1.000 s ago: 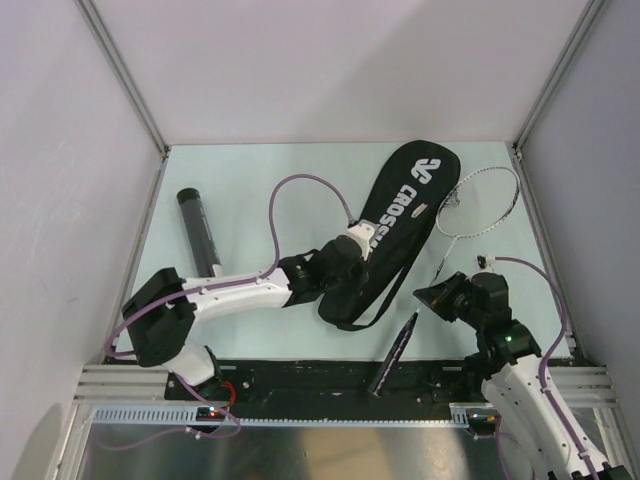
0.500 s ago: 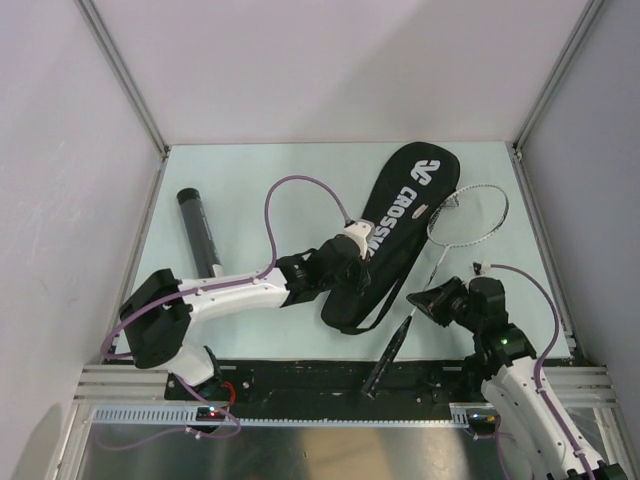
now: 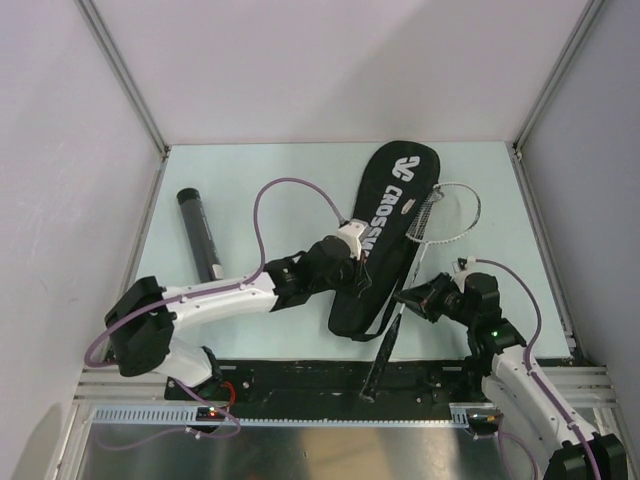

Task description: Pack up the badminton gear

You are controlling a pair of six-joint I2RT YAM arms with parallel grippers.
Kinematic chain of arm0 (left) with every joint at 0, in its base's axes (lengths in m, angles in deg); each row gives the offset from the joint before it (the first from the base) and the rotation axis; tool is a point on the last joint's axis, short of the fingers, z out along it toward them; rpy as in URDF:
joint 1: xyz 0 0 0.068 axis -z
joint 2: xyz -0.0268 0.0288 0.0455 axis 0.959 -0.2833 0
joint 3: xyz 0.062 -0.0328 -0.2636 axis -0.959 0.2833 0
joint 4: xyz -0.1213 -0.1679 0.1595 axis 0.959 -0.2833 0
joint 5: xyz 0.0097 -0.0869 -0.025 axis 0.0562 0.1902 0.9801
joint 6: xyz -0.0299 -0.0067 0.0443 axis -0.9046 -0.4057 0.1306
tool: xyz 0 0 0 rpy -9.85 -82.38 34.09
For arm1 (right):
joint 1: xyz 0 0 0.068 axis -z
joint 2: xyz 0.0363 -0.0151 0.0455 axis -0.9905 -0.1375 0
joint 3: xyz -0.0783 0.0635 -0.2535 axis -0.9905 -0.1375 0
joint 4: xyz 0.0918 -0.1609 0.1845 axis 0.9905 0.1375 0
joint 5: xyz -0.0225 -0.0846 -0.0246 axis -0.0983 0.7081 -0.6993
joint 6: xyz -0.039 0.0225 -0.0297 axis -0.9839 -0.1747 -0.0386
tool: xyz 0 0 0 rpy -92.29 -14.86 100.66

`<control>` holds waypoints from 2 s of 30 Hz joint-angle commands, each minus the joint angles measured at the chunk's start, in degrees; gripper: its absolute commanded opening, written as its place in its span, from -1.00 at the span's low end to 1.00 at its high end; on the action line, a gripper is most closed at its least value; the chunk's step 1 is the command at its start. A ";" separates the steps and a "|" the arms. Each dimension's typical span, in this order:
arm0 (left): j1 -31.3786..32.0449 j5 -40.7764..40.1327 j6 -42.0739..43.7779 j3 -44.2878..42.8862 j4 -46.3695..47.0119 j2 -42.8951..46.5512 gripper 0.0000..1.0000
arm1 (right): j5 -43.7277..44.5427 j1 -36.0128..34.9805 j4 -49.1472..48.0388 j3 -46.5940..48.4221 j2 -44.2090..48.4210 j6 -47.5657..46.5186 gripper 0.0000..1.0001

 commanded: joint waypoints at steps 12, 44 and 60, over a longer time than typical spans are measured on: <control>-0.29 1.83 -0.66 5.18 5.82 3.79 -1.00 | -9.14 -7.19 -11.07 0.63 0.03 3.41 -1.00; -0.99 9.29 1.46 11.93 7.73 10.42 -1.00 | -11.74 -13.85 -25.94 6.68 -23.11 -7.67 -1.00; -0.93 16.47 -6.44 18.55 15.48 15.96 -1.00 | -3.80 -10.32 -39.29 22.90 -53.11 -15.21 -1.00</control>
